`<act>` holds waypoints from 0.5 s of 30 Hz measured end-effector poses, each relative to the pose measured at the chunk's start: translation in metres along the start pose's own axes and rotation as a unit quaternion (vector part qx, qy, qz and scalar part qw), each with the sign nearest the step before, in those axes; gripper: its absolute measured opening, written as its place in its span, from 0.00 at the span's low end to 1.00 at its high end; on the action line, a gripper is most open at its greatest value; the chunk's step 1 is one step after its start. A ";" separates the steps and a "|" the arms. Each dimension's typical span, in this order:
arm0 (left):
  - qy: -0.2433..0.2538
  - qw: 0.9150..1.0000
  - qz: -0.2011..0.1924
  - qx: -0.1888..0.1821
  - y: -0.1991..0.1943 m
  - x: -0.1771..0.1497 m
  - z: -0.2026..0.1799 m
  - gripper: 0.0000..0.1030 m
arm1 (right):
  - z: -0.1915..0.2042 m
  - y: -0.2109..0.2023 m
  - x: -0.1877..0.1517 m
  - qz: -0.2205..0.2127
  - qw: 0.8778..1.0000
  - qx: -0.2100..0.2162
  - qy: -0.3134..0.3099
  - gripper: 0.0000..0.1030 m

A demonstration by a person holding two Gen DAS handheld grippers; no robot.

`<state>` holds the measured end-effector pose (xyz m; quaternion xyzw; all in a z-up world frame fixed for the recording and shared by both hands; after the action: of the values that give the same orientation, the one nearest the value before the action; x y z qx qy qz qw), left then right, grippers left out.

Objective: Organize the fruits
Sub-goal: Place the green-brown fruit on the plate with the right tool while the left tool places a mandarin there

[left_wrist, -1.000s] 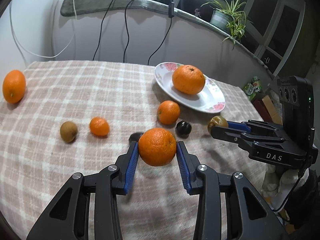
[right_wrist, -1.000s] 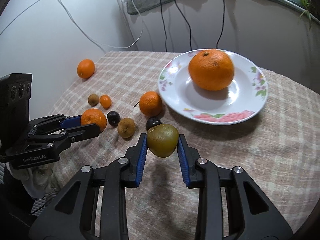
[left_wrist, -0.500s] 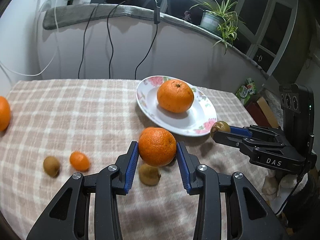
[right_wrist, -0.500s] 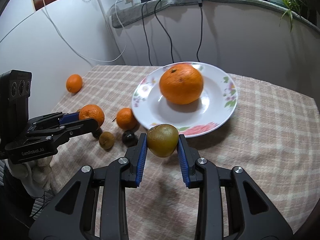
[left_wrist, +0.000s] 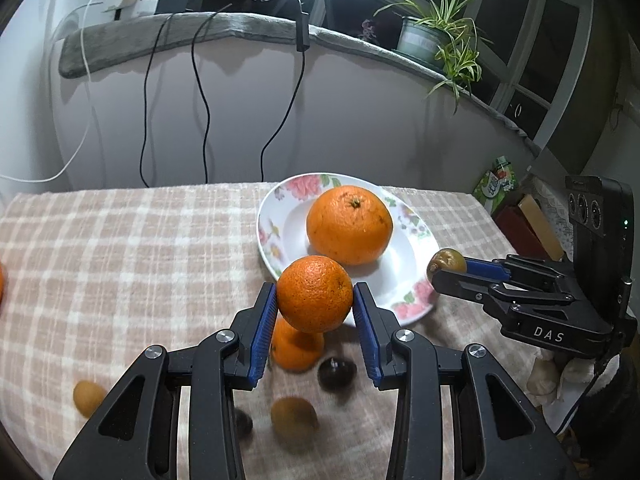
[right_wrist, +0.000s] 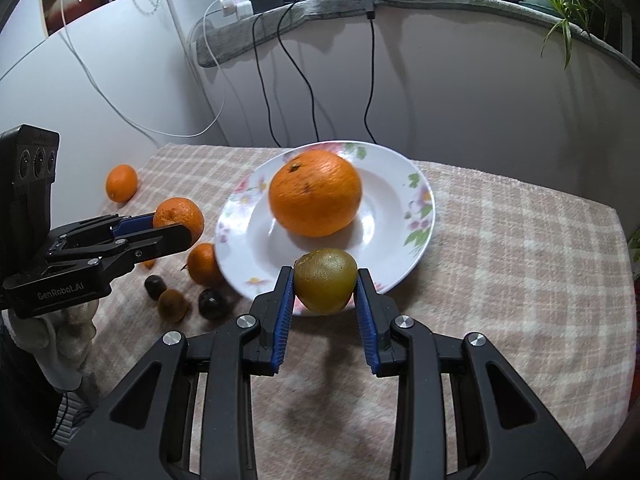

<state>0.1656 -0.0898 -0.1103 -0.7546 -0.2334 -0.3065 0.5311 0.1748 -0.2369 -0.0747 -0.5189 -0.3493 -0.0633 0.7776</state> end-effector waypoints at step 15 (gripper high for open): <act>0.010 1.000 0.012 0.006 0.022 0.009 0.001 0.36 | -0.016 0.019 0.015 0.005 1.000 -0.015 -0.004 0.31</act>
<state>0.1866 -0.0959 -0.1185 -0.7511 -0.2209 -0.3056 0.5418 0.2028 -0.2381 -0.0836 -0.5324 -0.3487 -0.0627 0.7688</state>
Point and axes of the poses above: each gripper's, at about its wrist camera, not at the fingertips, and y roughly the way its jaws point, z to its left, x to its top, the point moved 8 cm from there along y, roughly the way its jaws point, and after that the axes turned 1 degree about y, right-handed, at the moved point
